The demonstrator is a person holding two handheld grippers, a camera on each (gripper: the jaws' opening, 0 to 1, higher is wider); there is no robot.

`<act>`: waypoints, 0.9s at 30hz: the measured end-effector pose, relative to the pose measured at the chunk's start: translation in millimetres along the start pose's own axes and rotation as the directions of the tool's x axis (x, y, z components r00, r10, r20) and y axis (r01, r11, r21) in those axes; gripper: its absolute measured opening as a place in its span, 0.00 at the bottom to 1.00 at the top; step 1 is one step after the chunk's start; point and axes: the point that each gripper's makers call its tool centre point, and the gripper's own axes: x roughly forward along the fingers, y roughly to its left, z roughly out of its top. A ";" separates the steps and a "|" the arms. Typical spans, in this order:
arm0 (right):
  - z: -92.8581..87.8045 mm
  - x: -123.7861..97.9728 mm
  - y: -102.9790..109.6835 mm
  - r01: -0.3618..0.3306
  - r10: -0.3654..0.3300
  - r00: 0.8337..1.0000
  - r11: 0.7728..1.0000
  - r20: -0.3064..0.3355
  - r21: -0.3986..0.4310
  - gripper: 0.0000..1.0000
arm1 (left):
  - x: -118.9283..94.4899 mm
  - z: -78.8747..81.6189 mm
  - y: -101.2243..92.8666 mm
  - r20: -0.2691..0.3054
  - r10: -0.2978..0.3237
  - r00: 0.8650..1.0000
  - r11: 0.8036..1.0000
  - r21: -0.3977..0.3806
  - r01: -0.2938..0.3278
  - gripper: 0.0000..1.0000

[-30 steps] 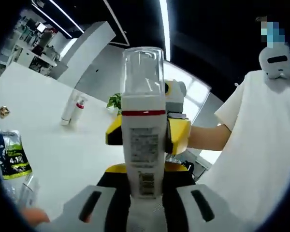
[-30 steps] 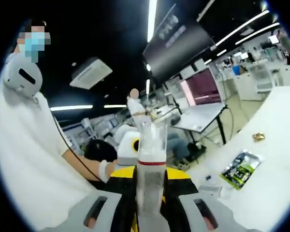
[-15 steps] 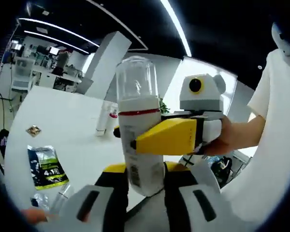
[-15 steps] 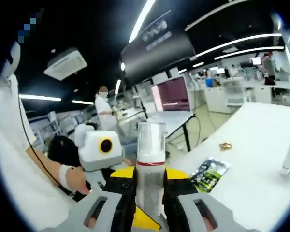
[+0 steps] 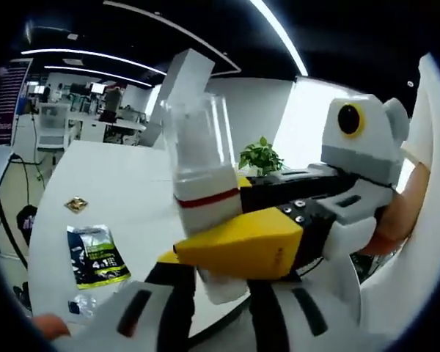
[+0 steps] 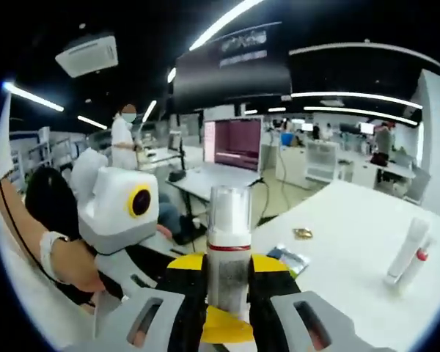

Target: Arrange the skincare products in the storage area until every visible bottle or jar stands upright without overlapping.

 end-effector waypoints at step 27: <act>-11.6 -42.6 12.0 -0.453 0.464 0.885 0.875 -0.033 0.169 0.21 | -0.3 -15.8 -41.6 -0.084 -0.230 0.970 0.973 -0.020 0.229 0.19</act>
